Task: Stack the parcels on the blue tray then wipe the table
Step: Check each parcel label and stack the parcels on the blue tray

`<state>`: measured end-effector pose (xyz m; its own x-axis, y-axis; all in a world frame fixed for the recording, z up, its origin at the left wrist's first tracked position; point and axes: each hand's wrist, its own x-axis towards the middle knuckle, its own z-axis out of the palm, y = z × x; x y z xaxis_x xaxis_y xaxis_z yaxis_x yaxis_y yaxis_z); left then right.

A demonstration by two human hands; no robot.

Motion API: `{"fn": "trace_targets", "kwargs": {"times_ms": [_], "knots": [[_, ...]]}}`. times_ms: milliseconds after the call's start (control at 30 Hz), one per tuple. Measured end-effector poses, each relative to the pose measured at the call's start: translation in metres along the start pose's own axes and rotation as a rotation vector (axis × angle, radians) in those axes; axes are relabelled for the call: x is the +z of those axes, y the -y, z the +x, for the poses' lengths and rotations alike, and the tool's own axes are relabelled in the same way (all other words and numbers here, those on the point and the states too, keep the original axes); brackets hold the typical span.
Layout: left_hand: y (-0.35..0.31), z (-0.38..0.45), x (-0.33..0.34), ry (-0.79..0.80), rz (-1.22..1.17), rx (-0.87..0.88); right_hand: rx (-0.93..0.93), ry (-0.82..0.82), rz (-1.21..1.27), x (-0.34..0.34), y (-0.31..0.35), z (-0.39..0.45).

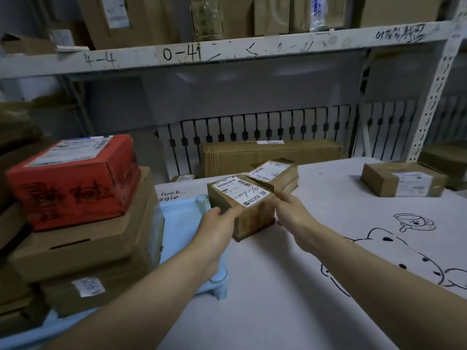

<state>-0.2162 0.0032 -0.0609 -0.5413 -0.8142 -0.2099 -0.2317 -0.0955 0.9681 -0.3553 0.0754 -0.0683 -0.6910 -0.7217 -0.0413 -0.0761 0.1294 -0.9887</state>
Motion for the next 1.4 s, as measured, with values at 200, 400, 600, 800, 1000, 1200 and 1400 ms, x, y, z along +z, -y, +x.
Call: {"fn": "trace_targets", "kwargs": {"times_ms": [200, 400, 600, 800, 1000, 1200, 1400], "knots": [[0.002, 0.036, 0.016, 0.020, -0.114, -0.067, 0.050, 0.006, 0.037, 0.003, 0.000, 0.014], [0.007, 0.038, 0.021, 0.015, -0.160, -0.071, 0.078, 0.027, 0.024, -0.010, 0.003, 0.009], [0.005, 0.031, 0.022, 0.000, -0.195, -0.047, 0.060, 0.010, -0.040, -0.010, 0.006, 0.009], [0.012, 0.023, 0.030, 0.006, -0.134, -0.046, 0.142, -0.087, 0.095, -0.022, 0.005, 0.006], [-0.003, -0.012, 0.033, 0.087, -0.183, -0.043, 0.209, -0.027, 0.192, -0.050, -0.012, -0.014], [-0.010, -0.033, 0.033, 0.171, -0.308, -0.048, 0.121, 0.010, 0.426, -0.064, -0.019, -0.033], [-0.007, -0.048, 0.024, 0.208, -0.293, -0.045, -0.052, 0.149, 0.402, -0.069, -0.021, -0.050]]}}
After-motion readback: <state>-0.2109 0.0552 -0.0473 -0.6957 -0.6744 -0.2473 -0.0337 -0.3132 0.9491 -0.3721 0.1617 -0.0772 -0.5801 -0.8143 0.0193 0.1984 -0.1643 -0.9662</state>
